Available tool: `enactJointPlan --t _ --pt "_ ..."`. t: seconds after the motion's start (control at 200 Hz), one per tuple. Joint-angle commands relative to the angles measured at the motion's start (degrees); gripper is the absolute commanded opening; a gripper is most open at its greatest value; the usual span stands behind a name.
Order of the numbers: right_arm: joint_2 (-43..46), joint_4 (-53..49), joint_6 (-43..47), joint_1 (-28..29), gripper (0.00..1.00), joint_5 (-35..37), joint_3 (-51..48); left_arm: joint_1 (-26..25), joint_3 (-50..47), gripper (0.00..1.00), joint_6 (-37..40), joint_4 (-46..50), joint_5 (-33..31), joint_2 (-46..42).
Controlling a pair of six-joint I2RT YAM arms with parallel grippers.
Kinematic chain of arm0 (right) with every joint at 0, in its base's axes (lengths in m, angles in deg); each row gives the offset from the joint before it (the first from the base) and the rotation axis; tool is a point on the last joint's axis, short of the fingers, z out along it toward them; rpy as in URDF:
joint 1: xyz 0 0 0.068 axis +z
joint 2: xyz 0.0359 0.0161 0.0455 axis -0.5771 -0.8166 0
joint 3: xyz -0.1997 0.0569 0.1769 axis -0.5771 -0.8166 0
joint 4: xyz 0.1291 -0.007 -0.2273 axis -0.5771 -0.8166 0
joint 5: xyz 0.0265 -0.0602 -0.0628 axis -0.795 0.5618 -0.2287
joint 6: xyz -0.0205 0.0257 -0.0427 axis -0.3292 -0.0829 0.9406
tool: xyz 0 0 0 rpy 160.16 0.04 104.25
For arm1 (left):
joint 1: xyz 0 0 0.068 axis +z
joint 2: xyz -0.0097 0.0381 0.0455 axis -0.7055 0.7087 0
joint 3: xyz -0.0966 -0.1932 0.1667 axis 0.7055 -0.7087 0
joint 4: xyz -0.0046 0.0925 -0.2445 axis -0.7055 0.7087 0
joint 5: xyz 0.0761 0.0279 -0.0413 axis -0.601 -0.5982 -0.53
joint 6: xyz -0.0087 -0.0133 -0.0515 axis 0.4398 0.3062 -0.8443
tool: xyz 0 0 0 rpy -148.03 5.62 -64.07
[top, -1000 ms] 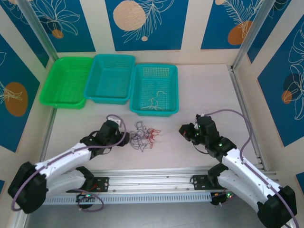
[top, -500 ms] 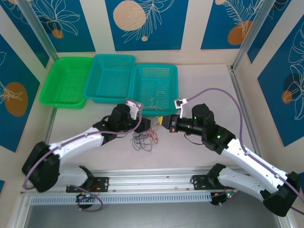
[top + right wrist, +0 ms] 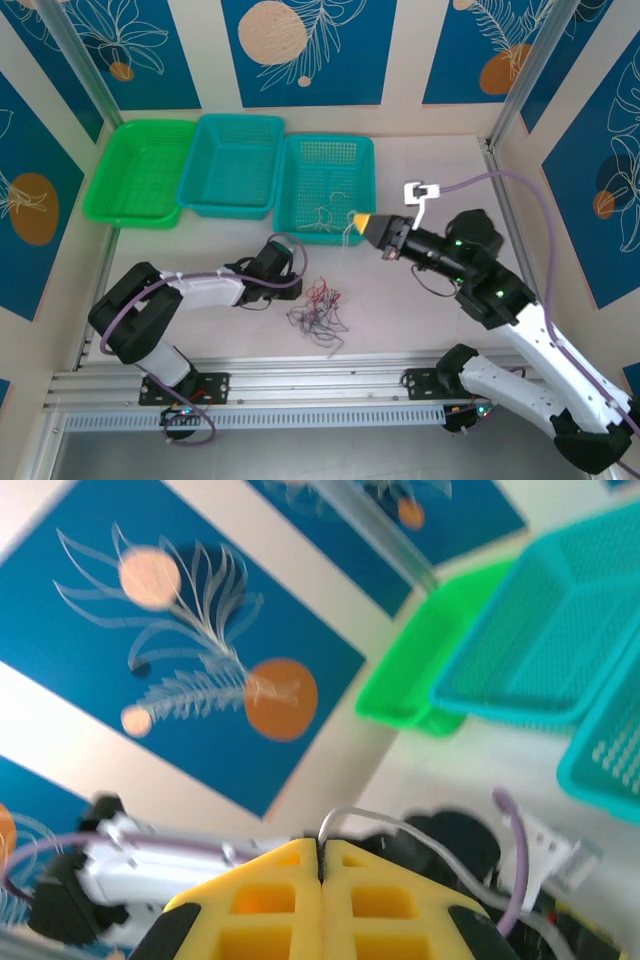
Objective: Untangle the cables
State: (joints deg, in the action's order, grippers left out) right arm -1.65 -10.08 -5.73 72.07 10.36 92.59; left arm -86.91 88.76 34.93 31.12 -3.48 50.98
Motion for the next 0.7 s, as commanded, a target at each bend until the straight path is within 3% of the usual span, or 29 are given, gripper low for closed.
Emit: enactJointPlan --t 0.0,0.145,0.31,0.38,0.525,0.695 --pt "2.2 -1.4 -0.4 -3.3 0.0 1.9 4.7 2.0 -4.0 0.24 -4.3 2.5 -4.2 0.6" --pt "1.2 -0.7 -0.9 -4.9 0.0 0.6 5.2 2.4 -5.1 0.28 -3.6 1.0 -3.6 -2.3" --pt "-0.8 -0.2 -1.4 -4.8 0.0 -2.6 3.1 2.3 -7.6 0.6 0.9 -5.0 -1.6 -15.2" --pt "-0.9 0.9 -1.6 -4.8 0.0 -3.2 2.1 2.4 -8.3 0.68 5.2 -8.1 0.9 -22.1" --pt "-1.9 1.4 -1.3 -4.7 0.0 -3.8 1.1 2.2 -7.4 0.76 11.6 -14.9 13.1 -31.5" --pt "-4.0 2.4 -2.1 -4.2 0.0 -3.2 -1.0 -0.2 -1.6 0.78 12.1 -18.2 30.0 -32.6"
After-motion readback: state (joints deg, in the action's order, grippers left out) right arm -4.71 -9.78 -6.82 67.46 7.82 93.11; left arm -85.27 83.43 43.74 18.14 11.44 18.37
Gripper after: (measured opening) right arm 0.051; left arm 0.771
